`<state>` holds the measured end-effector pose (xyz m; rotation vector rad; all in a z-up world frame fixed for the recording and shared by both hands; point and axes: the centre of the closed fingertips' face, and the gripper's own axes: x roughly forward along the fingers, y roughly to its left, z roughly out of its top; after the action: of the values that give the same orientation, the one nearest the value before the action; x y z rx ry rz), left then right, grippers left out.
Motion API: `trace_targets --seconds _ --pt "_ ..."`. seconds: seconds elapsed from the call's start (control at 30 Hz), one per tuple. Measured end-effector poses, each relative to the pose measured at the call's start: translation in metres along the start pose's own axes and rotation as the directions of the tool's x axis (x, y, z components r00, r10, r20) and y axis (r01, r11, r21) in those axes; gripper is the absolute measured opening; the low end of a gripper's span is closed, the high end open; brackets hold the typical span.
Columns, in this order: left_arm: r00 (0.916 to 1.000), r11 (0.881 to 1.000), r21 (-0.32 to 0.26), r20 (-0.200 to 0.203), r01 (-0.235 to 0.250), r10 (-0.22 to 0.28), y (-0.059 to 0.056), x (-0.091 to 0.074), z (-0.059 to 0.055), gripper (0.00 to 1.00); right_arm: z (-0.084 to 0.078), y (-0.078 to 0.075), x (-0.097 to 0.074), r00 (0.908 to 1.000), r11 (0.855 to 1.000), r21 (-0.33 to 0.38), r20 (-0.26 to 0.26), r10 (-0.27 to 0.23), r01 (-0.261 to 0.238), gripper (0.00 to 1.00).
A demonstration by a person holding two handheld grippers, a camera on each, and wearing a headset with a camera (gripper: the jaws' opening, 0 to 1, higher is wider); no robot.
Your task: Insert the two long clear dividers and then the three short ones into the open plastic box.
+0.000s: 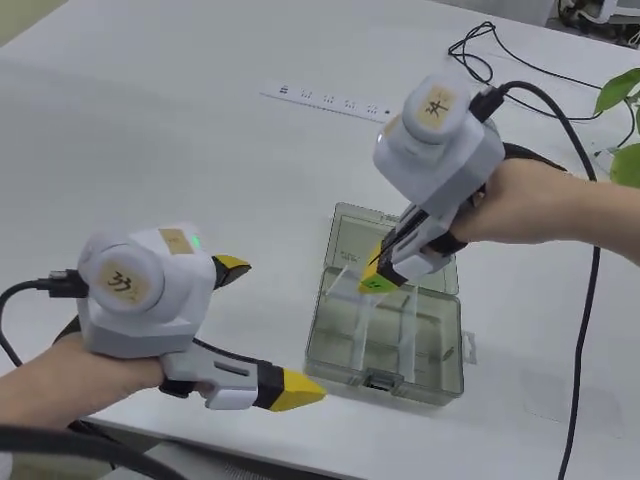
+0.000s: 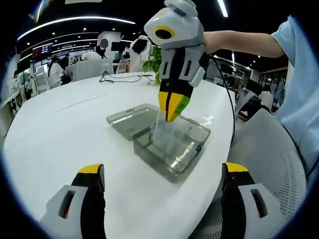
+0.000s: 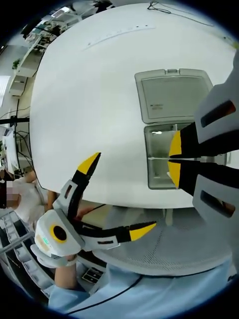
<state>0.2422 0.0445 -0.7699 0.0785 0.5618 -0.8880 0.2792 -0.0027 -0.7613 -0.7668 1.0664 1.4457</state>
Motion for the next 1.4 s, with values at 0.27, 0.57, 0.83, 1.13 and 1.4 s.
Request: trace_targets --seconds 0.27,0.57,0.83,1.13,1.4 --pt "1.0 1.0 -0.007 0.0 0.007 -0.007 -0.002 0.0 -0.002 0.97 -0.001 0.002 0.003 0.9999 1.0 -0.014 -0.012 -0.001 0.001 0.02" --pt "0.9999 1.0 -0.012 0.002 0.011 -0.011 -0.004 0.0 -0.003 0.95 0.0 0.005 0.011 0.9984 0.998 -0.049 -0.045 -0.033 0.031 0.02" --pt "0.9999 1.0 -0.016 0.004 0.013 -0.013 -0.006 0.0 -0.003 0.93 -0.001 0.006 0.019 0.996 0.995 -0.079 -0.065 -0.061 0.056 0.02" --pt "0.9999 1.0 -0.02 0.002 0.013 -0.013 -0.007 -0.001 -0.005 0.92 -0.004 0.005 0.029 0.9957 0.995 -0.078 -0.057 -0.073 0.068 0.02" --pt "0.9999 1.0 -0.024 0.001 0.015 -0.015 -0.008 -0.001 -0.005 0.91 -0.008 0.002 0.041 0.994 0.995 -0.071 -0.073 -0.081 0.076 0.02"
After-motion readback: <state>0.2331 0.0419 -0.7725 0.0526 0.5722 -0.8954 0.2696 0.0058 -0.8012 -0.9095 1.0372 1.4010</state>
